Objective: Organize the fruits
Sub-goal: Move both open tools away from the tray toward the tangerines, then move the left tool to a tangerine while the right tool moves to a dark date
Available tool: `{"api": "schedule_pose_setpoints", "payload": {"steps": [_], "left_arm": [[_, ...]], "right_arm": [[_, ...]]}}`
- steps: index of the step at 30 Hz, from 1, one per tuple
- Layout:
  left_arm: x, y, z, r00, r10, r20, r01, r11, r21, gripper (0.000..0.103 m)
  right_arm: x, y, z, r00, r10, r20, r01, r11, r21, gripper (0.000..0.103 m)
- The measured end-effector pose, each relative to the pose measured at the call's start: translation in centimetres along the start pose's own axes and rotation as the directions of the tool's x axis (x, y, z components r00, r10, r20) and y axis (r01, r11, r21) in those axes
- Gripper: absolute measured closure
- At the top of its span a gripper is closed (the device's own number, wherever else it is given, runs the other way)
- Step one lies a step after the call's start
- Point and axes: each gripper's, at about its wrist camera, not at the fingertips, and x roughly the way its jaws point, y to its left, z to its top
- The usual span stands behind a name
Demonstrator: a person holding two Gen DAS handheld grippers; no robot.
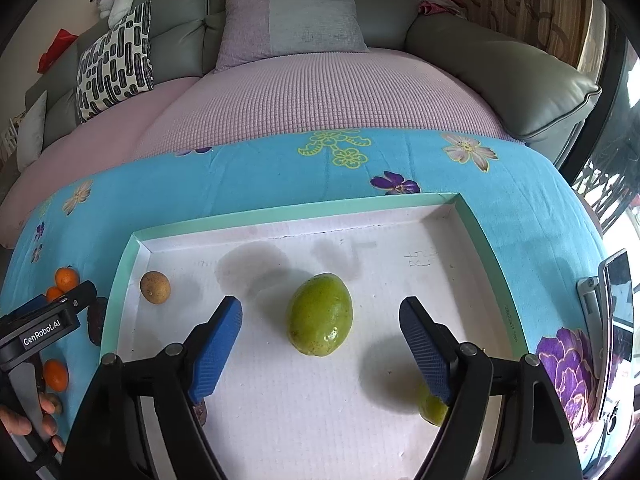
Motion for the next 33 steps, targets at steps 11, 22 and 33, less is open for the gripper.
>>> {"api": "schedule_pose_setpoints", "payload": {"steps": [11,22,33], "left_arm": [[-0.7,0.5,0.1,0.999,0.031,0.041,-0.032,0.999,0.018,0.000],[-1.9,1.5,0.4,0.994,0.052,0.094,-0.057,0.997,0.057,0.000],[-2.8,2.5,0.8,0.990,-0.029,0.137,0.012,0.992,0.123,0.000]], "right_arm": [[-0.7,0.8,0.2,0.999,0.006,0.050,-0.005,1.000,-0.027,0.004],[-1.7,1.3,0.3,0.995,0.011,0.101,-0.010,1.000,-0.002,0.004],[-2.5,2.2,0.5,0.992,0.029,0.125,-0.030,1.000,0.005,0.004]]}}
